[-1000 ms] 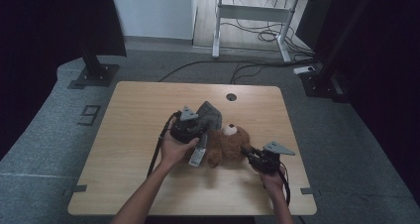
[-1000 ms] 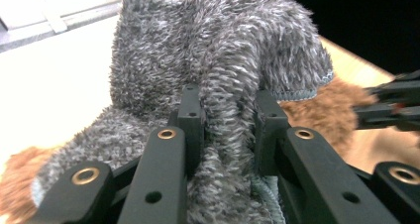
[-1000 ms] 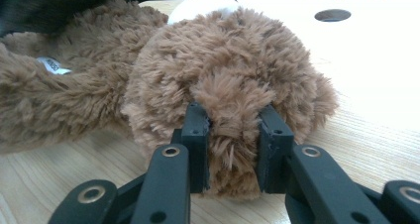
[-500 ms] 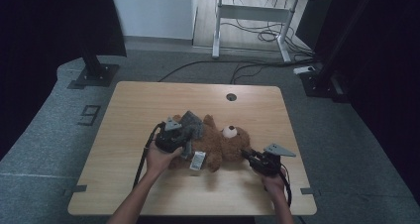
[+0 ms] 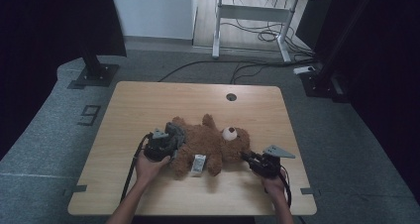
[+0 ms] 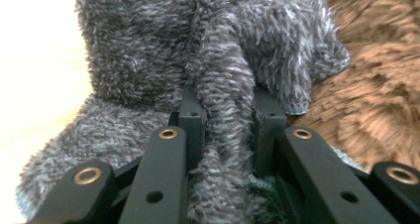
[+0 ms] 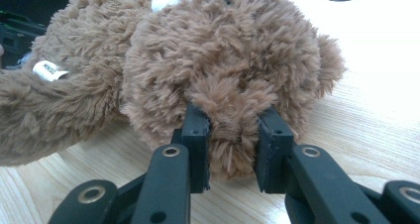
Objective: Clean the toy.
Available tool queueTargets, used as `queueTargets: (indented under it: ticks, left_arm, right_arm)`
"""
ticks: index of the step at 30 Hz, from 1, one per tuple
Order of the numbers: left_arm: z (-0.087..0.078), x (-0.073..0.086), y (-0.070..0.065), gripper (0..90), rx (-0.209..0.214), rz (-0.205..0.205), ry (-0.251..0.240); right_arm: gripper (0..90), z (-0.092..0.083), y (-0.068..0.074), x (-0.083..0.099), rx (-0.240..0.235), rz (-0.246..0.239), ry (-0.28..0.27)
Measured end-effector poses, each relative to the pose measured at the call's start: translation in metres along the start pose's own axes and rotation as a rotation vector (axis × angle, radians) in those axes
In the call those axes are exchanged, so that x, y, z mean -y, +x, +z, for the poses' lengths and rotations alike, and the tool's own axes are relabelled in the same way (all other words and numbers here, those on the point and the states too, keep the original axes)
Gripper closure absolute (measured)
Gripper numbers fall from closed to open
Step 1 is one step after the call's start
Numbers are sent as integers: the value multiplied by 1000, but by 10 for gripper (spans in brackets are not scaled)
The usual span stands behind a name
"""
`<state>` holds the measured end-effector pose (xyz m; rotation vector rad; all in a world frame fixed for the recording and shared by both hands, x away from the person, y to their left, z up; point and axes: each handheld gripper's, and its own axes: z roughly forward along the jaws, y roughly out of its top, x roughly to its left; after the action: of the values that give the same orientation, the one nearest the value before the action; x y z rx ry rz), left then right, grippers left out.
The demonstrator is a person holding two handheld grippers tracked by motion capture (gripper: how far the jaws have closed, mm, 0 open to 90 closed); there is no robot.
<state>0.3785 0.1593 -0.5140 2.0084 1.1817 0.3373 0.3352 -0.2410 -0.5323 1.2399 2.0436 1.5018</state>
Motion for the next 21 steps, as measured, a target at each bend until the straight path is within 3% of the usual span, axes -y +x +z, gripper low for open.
queueTargets:
  ticks: [3, 5, 7, 10, 13, 16, 18, 21]
  left_arm:
    - [-17, -15, -5, 719, -8, 19, -56]
    - [-29, -29, -12, 718, 8, 34, -110]
    - [-40, -45, -27, 717, 52, 57, -158]
    - [-42, -64, -54, 717, 74, 122, -181]
    - [-27, -79, -85, 717, 119, 176, -169]
    - [-4, -85, -104, 716, 123, 201, -120]
    - [16, -81, -109, 715, 96, 212, -58]
    - [26, -72, -103, 716, 94, 196, -73]
  right_arm:
    - [709, 0, -1, 0, 2, 7, 0]
    - [708, 0, -1, 0, 3, 6, -1]
    - [709, 0, -1, 0, 0, 6, 0]
    - [708, 0, -1, 0, 0, 5, 1]
    - [709, 0, -1, 0, 1, 7, 0]
    - [708, 0, -1, 1, 0, 7, 2]
    - [708, 0, -2, 1, -2, 7, 5]
    - [709, 0, -2, 1, -2, 14, 4]
